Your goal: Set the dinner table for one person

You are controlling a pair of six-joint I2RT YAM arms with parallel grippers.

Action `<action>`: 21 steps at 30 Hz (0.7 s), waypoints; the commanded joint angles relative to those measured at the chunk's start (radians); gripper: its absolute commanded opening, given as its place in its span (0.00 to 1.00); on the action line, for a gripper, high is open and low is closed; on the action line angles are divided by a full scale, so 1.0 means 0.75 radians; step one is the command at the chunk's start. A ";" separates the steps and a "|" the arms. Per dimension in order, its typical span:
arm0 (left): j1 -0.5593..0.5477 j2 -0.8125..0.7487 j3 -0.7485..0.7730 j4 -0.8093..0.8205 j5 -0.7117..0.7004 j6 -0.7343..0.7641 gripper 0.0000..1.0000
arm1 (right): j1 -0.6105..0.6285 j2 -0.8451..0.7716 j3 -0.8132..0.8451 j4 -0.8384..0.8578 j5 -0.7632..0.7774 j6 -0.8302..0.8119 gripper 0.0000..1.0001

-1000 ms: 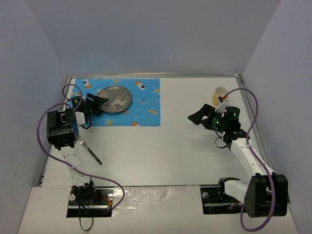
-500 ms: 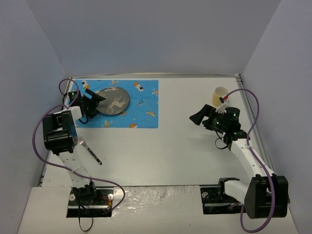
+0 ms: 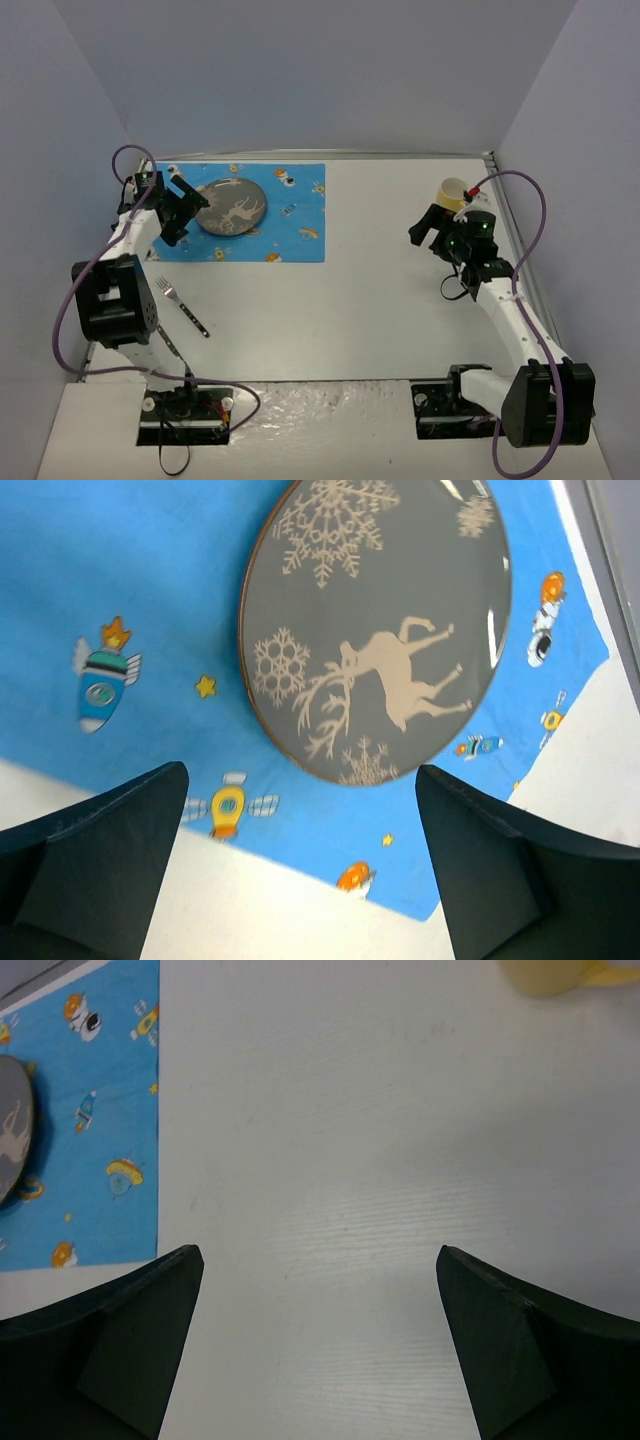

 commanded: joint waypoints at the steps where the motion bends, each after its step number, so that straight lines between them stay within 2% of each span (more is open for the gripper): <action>1: -0.027 -0.278 0.149 -0.282 -0.129 0.252 0.96 | -0.002 0.095 0.205 0.017 0.329 -0.100 1.00; 6: -0.072 -0.457 0.178 -0.487 -0.209 0.496 0.97 | -0.010 0.318 0.387 -0.019 0.569 -0.062 1.00; 11: -0.132 -0.604 0.020 -0.464 -0.262 0.597 0.97 | -0.021 0.530 0.566 -0.013 0.643 -0.157 1.00; 16: -0.194 -0.608 -0.065 -0.444 -0.270 0.664 0.97 | -0.202 0.680 0.660 0.030 0.381 -0.371 0.97; 21: -0.195 -0.571 -0.045 -0.469 -0.259 0.665 0.97 | -0.273 0.782 0.700 0.062 0.177 -0.549 0.95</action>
